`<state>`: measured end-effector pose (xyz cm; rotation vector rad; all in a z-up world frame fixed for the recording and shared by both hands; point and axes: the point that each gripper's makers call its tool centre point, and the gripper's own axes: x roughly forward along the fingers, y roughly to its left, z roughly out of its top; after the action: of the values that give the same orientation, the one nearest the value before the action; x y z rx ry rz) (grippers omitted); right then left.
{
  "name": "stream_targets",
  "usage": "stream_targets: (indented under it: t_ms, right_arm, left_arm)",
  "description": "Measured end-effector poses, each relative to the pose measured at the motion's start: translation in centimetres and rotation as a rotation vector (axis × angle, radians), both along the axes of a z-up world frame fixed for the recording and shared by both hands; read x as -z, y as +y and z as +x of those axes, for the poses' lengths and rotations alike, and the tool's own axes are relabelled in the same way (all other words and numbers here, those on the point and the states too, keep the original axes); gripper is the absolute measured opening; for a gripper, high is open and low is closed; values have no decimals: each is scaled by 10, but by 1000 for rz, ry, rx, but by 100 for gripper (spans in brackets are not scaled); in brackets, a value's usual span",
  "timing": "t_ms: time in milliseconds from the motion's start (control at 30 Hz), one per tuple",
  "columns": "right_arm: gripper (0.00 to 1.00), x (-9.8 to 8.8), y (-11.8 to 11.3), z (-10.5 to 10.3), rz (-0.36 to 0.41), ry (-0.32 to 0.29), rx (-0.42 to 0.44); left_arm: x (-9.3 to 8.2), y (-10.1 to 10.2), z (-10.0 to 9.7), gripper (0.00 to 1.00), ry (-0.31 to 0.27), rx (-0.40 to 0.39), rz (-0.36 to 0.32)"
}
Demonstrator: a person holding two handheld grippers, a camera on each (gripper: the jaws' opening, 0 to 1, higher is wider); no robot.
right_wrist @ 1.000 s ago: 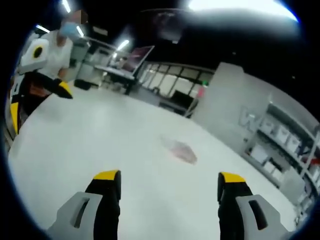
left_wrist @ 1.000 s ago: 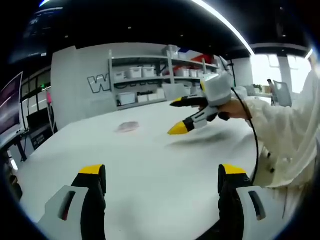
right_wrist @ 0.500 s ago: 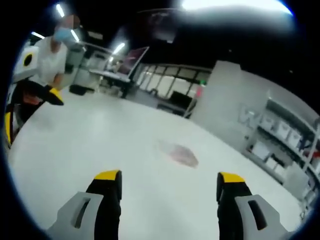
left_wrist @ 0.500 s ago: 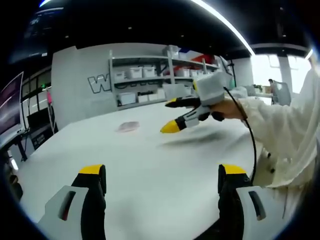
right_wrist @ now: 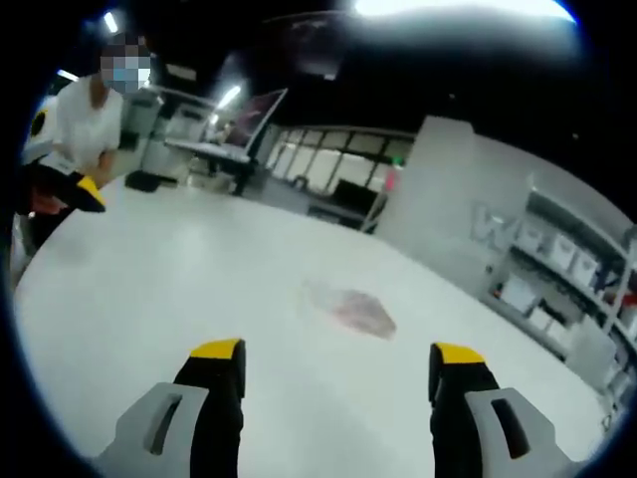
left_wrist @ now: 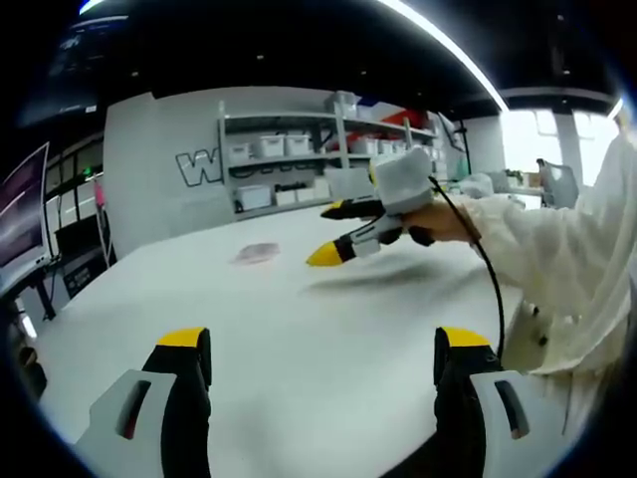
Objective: Open the resealable bag by pulling the two sides of the seal apart until the entire bag opening is separated and visibly accessible.
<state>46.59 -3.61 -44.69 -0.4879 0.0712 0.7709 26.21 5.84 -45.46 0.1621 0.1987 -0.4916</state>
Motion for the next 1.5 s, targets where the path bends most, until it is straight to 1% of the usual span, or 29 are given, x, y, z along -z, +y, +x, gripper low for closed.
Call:
stream_targets:
  t_ms: [200, 467, 867, 1200, 1333, 1500]
  right_arm:
    - [75, -1, 6, 7, 7, 0, 6]
    - [73, 2, 13, 18, 15, 5, 22]
    - [72, 4, 22, 21, 19, 13, 27]
    - [71, 9, 30, 32, 28, 28, 32]
    - [70, 12, 32, 37, 18, 29, 35]
    - [69, 12, 35, 39, 36, 33, 38]
  left_arm:
    - [1, -3, -1, 92, 2, 7, 0]
    - [1, 1, -1, 92, 1, -4, -1]
    - [1, 6, -2, 91, 3, -11, 6]
    - [0, 3, -2, 91, 2, -2, 3]
    - [-1, 4, -1, 91, 0, -2, 2]
    - [-3, 2, -1, 92, -3, -2, -11]
